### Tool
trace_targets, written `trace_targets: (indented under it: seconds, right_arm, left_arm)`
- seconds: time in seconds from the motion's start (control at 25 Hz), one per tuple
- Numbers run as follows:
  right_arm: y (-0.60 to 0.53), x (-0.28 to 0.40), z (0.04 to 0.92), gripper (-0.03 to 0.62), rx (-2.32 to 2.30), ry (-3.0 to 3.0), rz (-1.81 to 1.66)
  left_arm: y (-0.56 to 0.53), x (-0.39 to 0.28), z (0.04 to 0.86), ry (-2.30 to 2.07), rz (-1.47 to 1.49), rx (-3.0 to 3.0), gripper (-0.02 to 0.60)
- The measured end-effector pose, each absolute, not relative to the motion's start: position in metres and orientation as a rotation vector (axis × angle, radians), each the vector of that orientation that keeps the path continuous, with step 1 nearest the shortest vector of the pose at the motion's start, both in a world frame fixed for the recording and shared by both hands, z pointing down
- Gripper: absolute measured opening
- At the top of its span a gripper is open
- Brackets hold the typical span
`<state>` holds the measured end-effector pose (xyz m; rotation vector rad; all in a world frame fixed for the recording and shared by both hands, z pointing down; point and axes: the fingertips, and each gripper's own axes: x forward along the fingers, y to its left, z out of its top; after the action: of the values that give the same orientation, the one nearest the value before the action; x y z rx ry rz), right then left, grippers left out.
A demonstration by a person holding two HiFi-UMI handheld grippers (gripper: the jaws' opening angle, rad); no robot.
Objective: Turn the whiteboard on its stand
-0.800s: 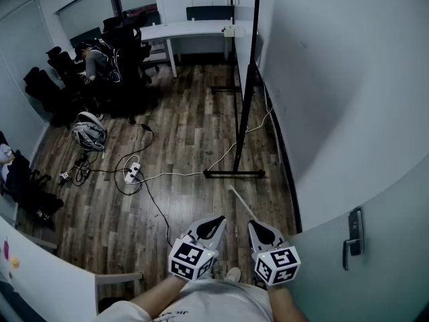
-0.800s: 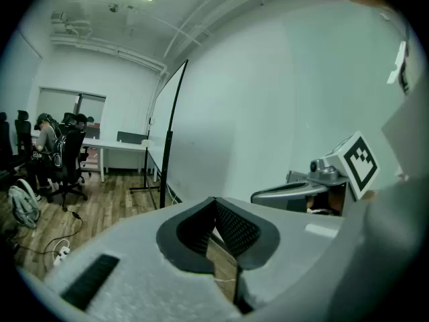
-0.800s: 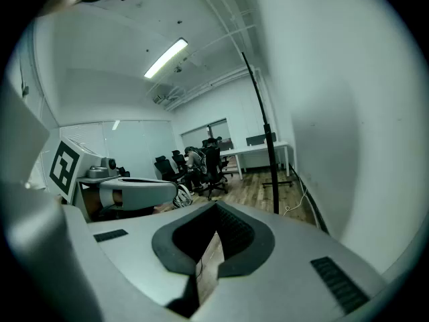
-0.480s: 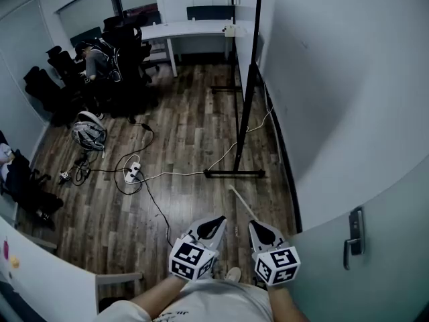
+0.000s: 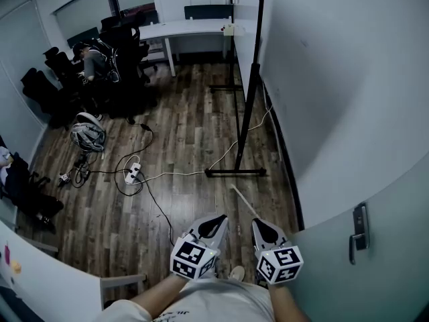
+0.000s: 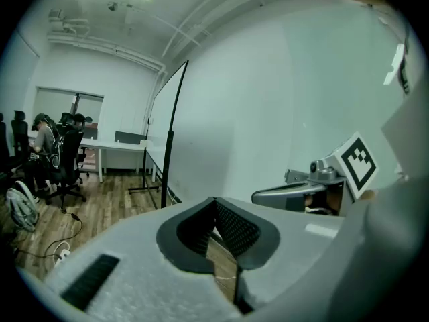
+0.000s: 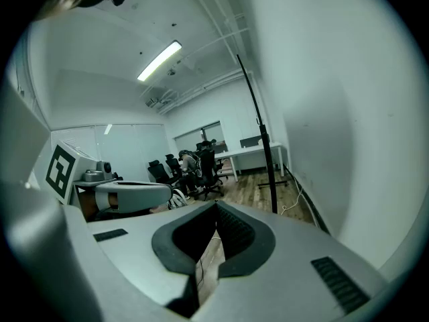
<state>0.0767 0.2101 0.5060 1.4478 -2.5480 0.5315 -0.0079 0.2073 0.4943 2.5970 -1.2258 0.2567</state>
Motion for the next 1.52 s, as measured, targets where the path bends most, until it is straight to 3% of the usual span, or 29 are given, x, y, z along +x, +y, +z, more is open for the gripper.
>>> trace_targets:
  seconds: [0.52, 0.88, 1.52]
  right_arm:
    - [0.214, 0.029, 0.504, 0.005, 1.507, -2.534, 0.542]
    - [0.194, 0.019, 0.511, 0.005, 1.483, -2.532, 0.546]
    - [0.041, 0.052, 0.518, 0.005, 1.434, -2.553, 0.524]
  left_arm:
    - [0.211, -0.064, 0.495, -1.177, 0.27, 2.644, 0.009]
    - [0.19, -0.067, 0.497, -1.162, 0.247, 2.636, 0.009]
    - [0.049, -0.038, 0.5, -1.202, 0.225, 2.629, 0.009]
